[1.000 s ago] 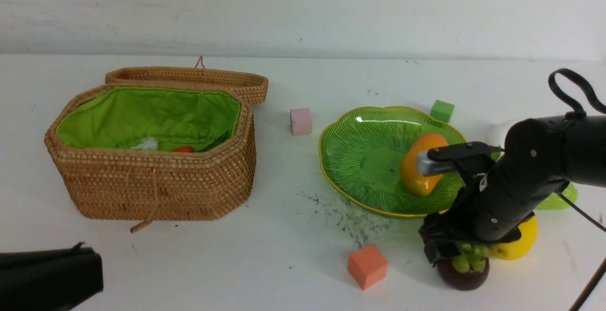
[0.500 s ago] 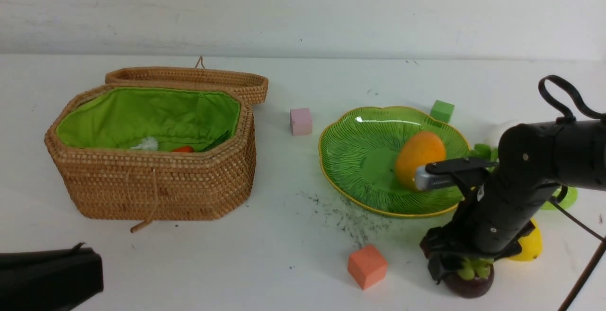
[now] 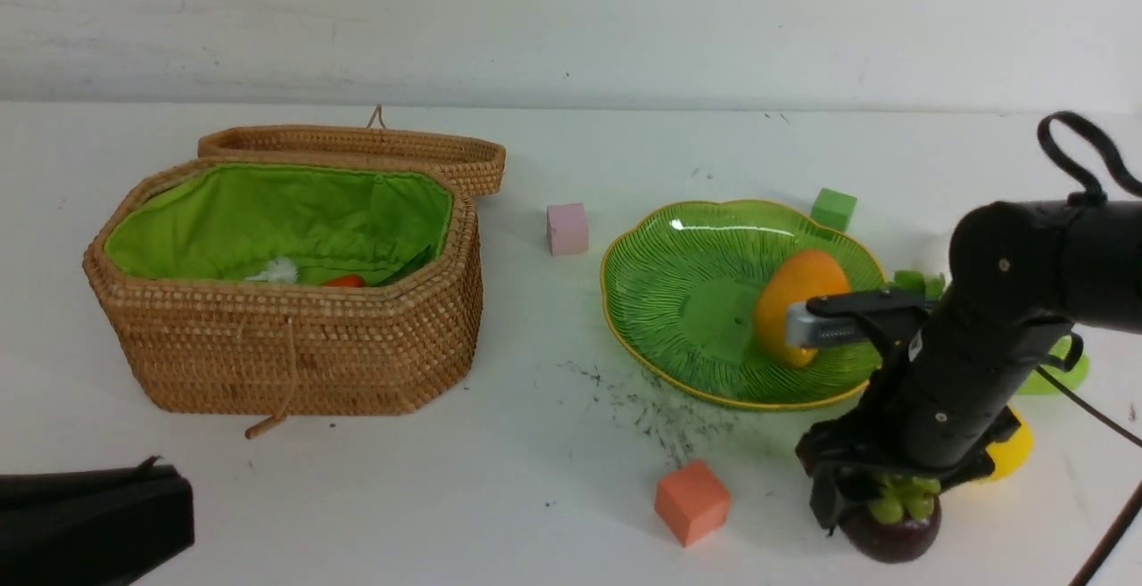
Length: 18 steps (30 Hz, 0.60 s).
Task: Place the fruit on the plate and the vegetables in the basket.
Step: Use the right arm to grab a mangosteen and put it into the right plate
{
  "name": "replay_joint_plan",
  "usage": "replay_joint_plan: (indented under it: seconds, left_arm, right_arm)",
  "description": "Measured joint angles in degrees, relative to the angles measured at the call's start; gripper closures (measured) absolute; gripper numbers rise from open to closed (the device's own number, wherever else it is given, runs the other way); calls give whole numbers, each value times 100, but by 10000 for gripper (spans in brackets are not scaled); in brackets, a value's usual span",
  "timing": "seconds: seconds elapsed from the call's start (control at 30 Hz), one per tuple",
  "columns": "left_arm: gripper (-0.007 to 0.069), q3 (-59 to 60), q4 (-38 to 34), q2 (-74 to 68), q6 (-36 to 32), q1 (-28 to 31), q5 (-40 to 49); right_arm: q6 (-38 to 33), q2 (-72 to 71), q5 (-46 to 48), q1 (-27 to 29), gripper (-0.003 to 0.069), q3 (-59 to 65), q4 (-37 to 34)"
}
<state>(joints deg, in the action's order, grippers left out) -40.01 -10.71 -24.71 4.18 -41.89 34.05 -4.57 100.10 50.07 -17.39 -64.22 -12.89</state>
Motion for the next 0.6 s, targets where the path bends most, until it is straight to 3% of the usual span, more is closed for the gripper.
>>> replay_joint_plan:
  seconds: [0.17, 0.37, 0.6]
  left_arm:
    - [638, 0, 593, 0, -17, 0, -393]
    - [638, 0, 1656, 0, 372, 0, -793]
    - [638, 0, 2101, 0, 948, 0, -878]
  right_arm:
    - [-296, -433, -270, 0, 111, -686, -641]
    - [-1111, -56, -2079, 0, 111, -1337, -1541]
    - [-2237, 998, -3077, 0, 111, -1745, -1921]
